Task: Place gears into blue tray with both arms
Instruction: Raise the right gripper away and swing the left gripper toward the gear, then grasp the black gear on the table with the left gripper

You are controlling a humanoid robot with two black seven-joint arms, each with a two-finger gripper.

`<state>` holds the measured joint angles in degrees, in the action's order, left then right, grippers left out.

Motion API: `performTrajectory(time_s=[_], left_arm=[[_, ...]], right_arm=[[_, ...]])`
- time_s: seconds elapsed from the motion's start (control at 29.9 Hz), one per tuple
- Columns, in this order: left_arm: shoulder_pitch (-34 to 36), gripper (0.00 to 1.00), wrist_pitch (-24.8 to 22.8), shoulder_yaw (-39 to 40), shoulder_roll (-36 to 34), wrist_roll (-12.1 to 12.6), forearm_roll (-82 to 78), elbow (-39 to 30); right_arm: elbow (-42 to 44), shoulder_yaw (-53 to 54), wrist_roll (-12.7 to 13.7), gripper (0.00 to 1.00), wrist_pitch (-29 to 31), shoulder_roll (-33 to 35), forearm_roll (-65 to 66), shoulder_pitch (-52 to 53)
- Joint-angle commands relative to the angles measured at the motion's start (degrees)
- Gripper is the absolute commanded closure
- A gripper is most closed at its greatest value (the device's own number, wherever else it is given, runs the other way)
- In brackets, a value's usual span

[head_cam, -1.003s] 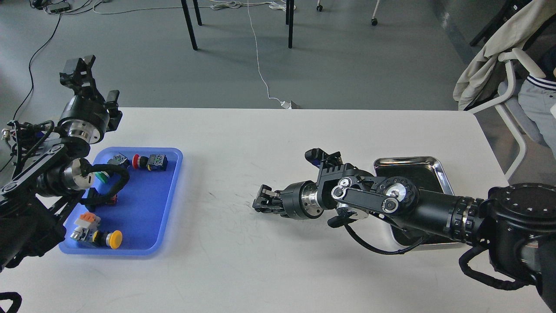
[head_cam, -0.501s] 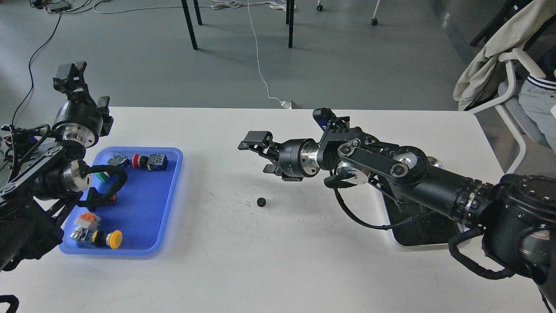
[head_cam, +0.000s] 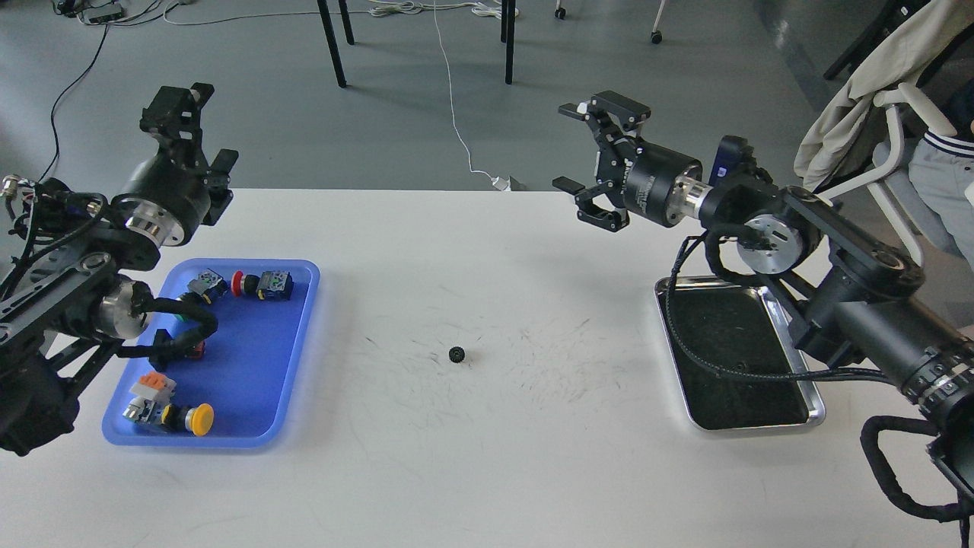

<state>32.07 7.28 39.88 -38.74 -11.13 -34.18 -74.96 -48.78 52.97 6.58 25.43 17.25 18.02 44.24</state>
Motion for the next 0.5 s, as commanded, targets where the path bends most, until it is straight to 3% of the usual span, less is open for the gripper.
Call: performTrajectory(time_s=[0.0, 0.17, 0.3, 0.47], left_arm=[[0.1, 0.02, 0.1, -7.0, -4.5, 0.2, -5.3, -9.6], [-0.2, 0.02, 0.1, -13.0, -5.5, 0.2, -25.6, -15.4], [-0.3, 0.02, 0.3, -17.6, 0.0, 0.3, -48.5, -15.0], [-0.6, 0.02, 0.5, -20.7, 8.8, 0.2, -72.0, -9.5]], right_arm=[[0.3, 9.6, -0.2, 0.02, 2.4, 6.5, -8.4, -6.3], [0.7, 13.6, -0.2, 0.02, 2.6, 15.3, -23.5, -16.1], [1.5, 13.7, -0.4, 0.02, 2.6, 16.8, -29.1, -23.1], [6.7, 13.5, -4.2, 0.02, 2.6, 15.4, -29.4, -26.3]])
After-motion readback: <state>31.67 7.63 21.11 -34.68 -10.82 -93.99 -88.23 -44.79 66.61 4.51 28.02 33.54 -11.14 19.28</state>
